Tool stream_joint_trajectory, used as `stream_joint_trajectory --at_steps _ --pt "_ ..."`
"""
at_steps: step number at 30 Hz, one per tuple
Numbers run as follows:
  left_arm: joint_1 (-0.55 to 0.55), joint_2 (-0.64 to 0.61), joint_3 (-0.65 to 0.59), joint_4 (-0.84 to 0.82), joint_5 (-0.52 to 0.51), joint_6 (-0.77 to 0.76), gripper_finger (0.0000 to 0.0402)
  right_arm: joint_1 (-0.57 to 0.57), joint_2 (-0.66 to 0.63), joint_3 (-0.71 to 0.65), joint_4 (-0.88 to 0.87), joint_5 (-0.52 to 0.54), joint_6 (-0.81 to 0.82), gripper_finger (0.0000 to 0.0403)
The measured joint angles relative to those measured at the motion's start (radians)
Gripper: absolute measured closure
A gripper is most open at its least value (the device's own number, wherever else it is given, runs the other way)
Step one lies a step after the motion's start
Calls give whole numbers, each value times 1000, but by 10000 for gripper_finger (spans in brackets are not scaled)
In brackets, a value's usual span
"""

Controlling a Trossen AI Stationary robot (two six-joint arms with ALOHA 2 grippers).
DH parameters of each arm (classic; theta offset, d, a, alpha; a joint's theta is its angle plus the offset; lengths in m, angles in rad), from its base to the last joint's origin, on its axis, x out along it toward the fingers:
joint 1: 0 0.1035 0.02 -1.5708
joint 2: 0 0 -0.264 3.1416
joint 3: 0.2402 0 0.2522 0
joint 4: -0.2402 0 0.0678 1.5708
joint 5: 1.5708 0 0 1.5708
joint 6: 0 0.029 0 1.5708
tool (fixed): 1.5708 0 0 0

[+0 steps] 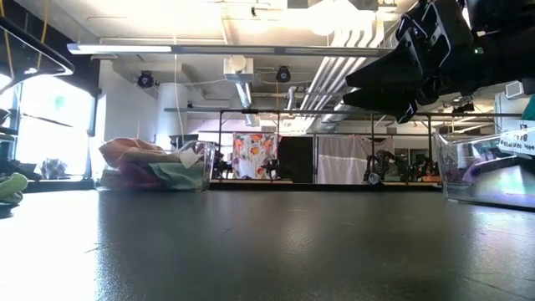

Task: Sort towels by color in basket
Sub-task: Put the green towel into the top transparent bin

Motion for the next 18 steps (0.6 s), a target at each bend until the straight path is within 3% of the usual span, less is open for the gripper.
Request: stream_joint_trajectory --at_steps 3,11,18 --pt "16 -1 -5 5 -33 74 128 0 0 0 0 0 5 182" --pt "43 -4 -1 38 -250 281 173 0 0 0 0 0 8 182" --pt "69 2 -7 179 -474 377 240 0 0 0 0 0 8 182"
